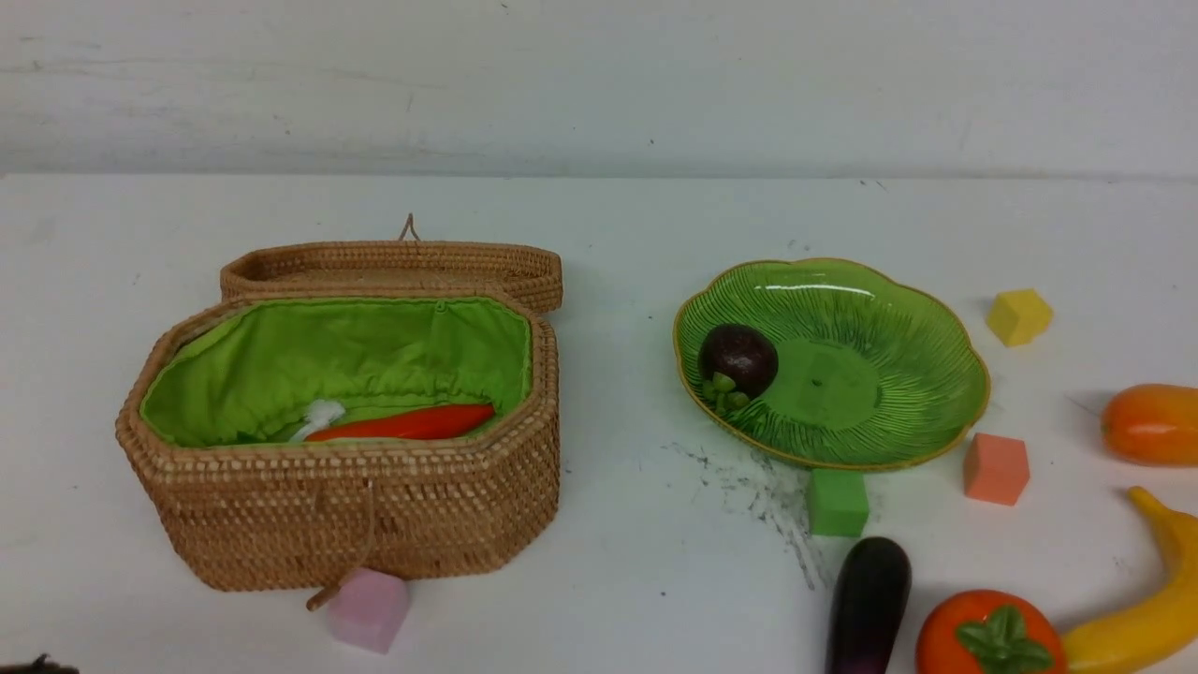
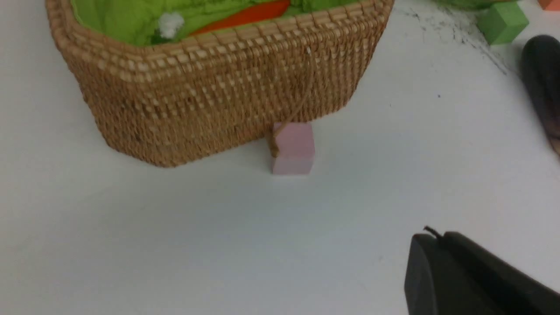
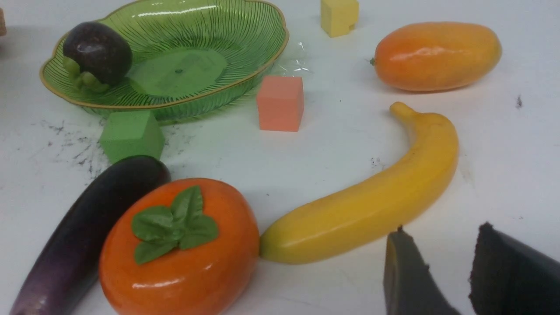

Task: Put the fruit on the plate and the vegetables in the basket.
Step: Use the right arm to grab a mango and put it into the right plate

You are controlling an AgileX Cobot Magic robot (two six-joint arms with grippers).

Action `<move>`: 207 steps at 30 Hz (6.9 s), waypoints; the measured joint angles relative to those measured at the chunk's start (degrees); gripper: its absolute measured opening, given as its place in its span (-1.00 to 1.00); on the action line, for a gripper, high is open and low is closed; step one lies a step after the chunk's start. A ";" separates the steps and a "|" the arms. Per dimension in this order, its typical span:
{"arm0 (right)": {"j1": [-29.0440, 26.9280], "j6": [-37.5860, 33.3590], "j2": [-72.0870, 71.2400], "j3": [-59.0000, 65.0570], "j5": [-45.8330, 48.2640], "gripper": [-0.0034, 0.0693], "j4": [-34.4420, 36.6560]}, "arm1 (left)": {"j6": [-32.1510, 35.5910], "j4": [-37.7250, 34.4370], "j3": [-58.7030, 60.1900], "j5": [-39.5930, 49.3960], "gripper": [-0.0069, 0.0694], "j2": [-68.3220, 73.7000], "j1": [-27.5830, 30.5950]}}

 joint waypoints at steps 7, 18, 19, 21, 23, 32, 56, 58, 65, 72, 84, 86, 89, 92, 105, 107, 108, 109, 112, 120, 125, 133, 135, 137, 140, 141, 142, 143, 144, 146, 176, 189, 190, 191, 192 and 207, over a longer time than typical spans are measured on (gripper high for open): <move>0.00 0.00 0.00 0.00 0.00 -0.23 0.00 | 0.00 1.39 0.17 -13.94 -0.85 0.00 0.00; 0.00 0.00 0.00 0.00 0.00 -0.23 0.00 | -0.01 1.07 11.29 -32.39 -0.85 -5.86 19.95; 0.00 0.00 0.00 0.00 0.00 -0.23 0.00 | -0.01 1.39 13.75 -32.39 -0.85 -7.59 22.45; 0.00 0.00 0.00 0.00 0.00 -0.23 0.00 | -0.01 2.12 19.09 -32.28 -0.85 -12.11 25.99; 0.00 0.00 0.00 0.00 0.00 -0.23 0.00 | -0.01 3.66 24.18 -32.27 -0.85 -16.66 27.56; 0.00 0.00 0.00 0.00 0.00 -0.23 0.00 | -1.47 3.19 36.11 -26.87 -0.85 -23.93 27.85; 0.00 0.00 0.00 0.00 0.00 -0.23 0.00 | -1.52 2.98 36.15 -26.56 -0.81 -23.93 27.85; 0.00 0.00 0.00 0.00 0.00 -0.23 0.00 | -1.52 2.98 36.15 -26.56 -0.81 -23.93 27.85; 0.00 0.00 0.00 0.00 0.00 -0.23 0.00 | -1.52 2.98 36.15 -26.56 -0.80 -23.93 27.85; 0.00 0.00 0.00 0.00 0.00 -0.23 0.00 | -1.52 2.98 36.15 -26.56 -0.79 -23.93 27.85; 0.00 0.00 0.00 0.00 0.00 -0.23 -0.02 | -1.52 2.98 36.15 -26.56 -0.75 -23.93 27.85; 0.00 0.00 0.00 0.00 0.00 -0.23 -0.02 | -1.52 2.98 36.15 -26.56 -0.75 -23.93 27.85; 0.00 0.00 0.00 0.00 0.00 -0.23 -0.02 | -1.52 2.98 36.15 -26.56 -0.74 -23.93 27.85; 0.00 0.00 0.00 0.00 0.00 -0.23 -0.02 | -1.52 2.98 36.15 -26.56 -0.73 -23.93 27.85; 0.00 0.00 0.00 0.00 0.00 -0.23 -0.02 | -1.52 2.91 36.15 -26.56 -0.70 -23.93 27.85; 0.00 0.00 0.00 0.00 0.00 -0.23 -0.02 | -1.52 2.91 36.15 -26.56 -0.69 -23.93 27.85; 0.00 0.00 0.00 0.00 0.00 -0.23 -0.02 | -1.52 2.91 36.15 -26.56 -0.69 -23.93 27.85; 0.00 0.00 0.00 0.00 0.00 -0.23 -0.02 | -1.52 2.91 36.15 -26.56 -0.69 -23.93 27.85; 0.00 0.00 0.00 0.00 0.00 -0.23 -0.02 | -1.52 2.91 36.15 -26.56 -0.68 -23.93 27.85; 0.00 0.00 0.00 0.00 0.00 -0.23 -0.02 | -1.52 2.85 36.15 -26.56 -0.67 -23.93 27.85; 0.00 0.00 0.00 0.00 -0.12 -0.23 -0.02 | -1.52 2.85 36.15 -26.56 -0.66 -23.93 27.85; 0.00 1.79 0.00 0.66 -10.98 -0.23 3.62 | -1.52 2.85 36.15 -26.56 -0.63 -23.93 27.85; 0.00 2.56 0.00 0.66 -15.17 -0.23 4.60 | -1.52 2.85 36.15 -26.56 -0.63 -23.93 27.85; 0.00 3.10 0.00 0.66 -18.65 -0.23 5.15 | -1.52 2.85 36.15 -26.56 -0.63 -23.93 27.85; 0.00 4.52 0.00 0.66 -24.83 -0.23 6.91 | -1.52 2.85 36.15 -26.56 -0.62 -23.93 27.85; 0.00 6.23 0.00 0.66 -27.46 -0.23 8.11 | -1.52 2.85 36.15 -26.56 -0.62 -23.93 27.85; 0.00 8.98 0.00 0.66 -30.43 -0.23 9.37 | -1.52 2.85 36.15 -26.56 -0.61 -23.93 27.85; 0.00 11.38 0.00 0.66 -33.67 -0.23 10.48 | -1.52 2.85 36.15 -26.56 -0.61 -23.93 27.85; 0.00 13.40 0.00 0.66 -36.89 -0.23 11.16 | -1.52 2.85 36.15 -26.56 -0.61 -23.93 27.85; 0.00 15.47 0.00 -0.04 -40.40 -0.23 11.08 | -1.52 2.85 36.15 -26.56 -0.61 -23.93 27.85; -5.36 29.48 63.03 -57.80 22.29 -0.08 -7.97 | -1.52 2.85 36.15 -26.56 -0.53 -23.93 27.85; -17.43 35.99 89.60 -72.36 25.28 0.93 11.64 | -1.52 2.85 36.15 -26.56 -0.50 -23.93 27.85; -17.93 37.83 91.53 -72.97 24.74 0.94 12.67 | -1.52 2.85 36.15 -26.56 -0.50 -23.93 27.85; -18.26 39.65 93.37 -73.56 23.86 0.94 13.03 | -1.52 2.85 36.15 -26.56 -0.49 -23.93 27.85; -18.32 41.90 96.42 -74.96 22.69 0.94 13.17 | -1.52 2.85 36.15 -26.56 -0.49 -23.93 27.85; -16.67 44.06 115.04 -93.40 30.51 0.91 9.22 | -1.52 2.85 36.15 -26.56 -0.46 -23.93 27.85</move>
